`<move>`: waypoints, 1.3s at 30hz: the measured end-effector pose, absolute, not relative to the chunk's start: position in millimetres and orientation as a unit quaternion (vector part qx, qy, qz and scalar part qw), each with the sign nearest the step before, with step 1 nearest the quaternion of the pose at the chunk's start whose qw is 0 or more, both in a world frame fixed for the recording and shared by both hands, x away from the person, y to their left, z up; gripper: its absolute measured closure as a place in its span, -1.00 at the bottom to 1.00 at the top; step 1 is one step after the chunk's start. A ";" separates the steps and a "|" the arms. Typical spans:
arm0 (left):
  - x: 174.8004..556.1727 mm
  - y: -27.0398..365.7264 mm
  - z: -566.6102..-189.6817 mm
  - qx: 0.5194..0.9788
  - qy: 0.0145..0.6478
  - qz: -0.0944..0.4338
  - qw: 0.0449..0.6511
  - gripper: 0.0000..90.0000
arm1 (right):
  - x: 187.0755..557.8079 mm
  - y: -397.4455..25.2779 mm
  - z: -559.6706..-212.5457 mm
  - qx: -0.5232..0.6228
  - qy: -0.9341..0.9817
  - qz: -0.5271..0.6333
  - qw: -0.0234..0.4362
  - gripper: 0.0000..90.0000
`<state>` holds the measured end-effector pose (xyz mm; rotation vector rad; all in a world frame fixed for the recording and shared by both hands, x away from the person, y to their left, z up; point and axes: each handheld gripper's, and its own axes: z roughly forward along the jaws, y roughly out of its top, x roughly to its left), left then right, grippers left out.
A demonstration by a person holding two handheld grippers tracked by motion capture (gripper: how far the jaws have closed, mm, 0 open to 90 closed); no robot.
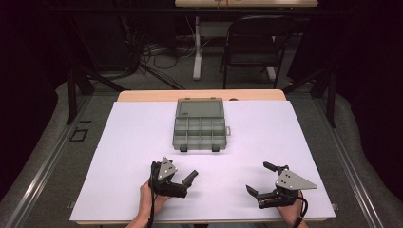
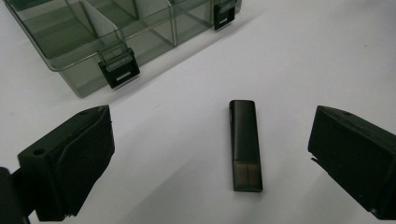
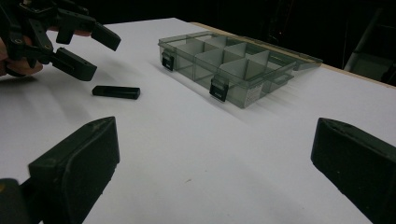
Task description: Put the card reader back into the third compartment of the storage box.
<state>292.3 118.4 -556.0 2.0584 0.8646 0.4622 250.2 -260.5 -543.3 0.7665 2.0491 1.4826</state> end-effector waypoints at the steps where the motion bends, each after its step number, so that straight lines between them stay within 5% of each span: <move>1: 292.4 117.7 -556.4 0.820 0.347 0.183 0.417 -0.95 | 250.3 -260.5 -543.3 0.280 0.752 0.543 0.247 -0.99; 20: 292.0 100.2 -566.0 0.839 0.351 0.154 0.387 0.22 | 249.8 -261.1 -543.6 0.284 0.752 0.542 0.244 -0.98; 39: 289.8 95.6 -567.2 0.845 0.344 0.154 0.379 0.61 | 249.4 -262.2 -543.0 0.280 0.753 0.543 0.245 -0.98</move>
